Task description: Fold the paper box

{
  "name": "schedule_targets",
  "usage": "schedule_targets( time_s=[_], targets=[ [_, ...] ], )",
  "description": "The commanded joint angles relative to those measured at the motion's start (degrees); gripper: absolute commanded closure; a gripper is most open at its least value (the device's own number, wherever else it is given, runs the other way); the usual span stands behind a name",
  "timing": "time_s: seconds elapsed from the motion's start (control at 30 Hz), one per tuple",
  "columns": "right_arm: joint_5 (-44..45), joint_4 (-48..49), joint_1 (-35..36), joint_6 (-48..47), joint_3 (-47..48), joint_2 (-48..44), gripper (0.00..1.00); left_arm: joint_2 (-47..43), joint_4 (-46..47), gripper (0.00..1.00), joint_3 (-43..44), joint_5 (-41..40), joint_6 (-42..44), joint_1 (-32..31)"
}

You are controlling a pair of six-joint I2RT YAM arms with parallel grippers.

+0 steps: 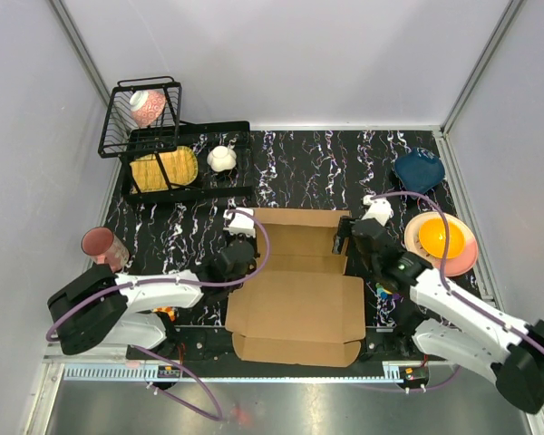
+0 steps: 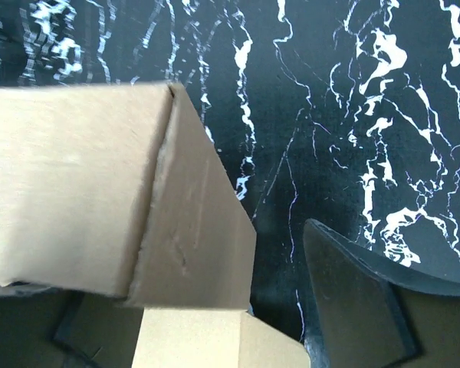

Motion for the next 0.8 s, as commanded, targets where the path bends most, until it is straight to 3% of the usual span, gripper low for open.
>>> schedule_targets(
  time_s=[0.0,0.03,0.07,0.3,0.47,0.63,0.77],
  targets=[
    [-4.4,-3.4,-0.2,1.7,2.0,-7.2,0.13,1.5,6.2,1.0,-1.2,-3.6,-1.5,-1.0],
    [-7.0,-5.3,-0.2,1.6,3.4,-7.9,0.02,2.7,6.9,1.0,-1.2,-4.2,-1.1,-1.1],
    [-8.3,-6.3,-0.2,1.3,4.2,-9.0,0.0,3.4,8.7,1.0,-0.8,-5.3,-0.5,-1.1],
    [-19.9,-9.5,-0.2,-0.7,8.0,-15.8,0.0,9.4,8.1,1.0,4.1,-11.1,2.1,-1.5],
    [-10.0,-7.4,-0.2,2.0,6.7,-20.4,0.0,13.1,13.7,1.0,2.8,-15.6,-0.5,-3.0],
    [-0.3,-6.7,-0.3,3.8,6.6,-16.1,0.0,15.1,18.8,1.0,0.2,-17.0,-1.0,-4.0],
    [-2.0,0.6,-1.7,3.6,5.4,-14.0,0.0,16.2,27.0,1.0,-1.7,-13.8,3.6,-4.0]
  ],
)
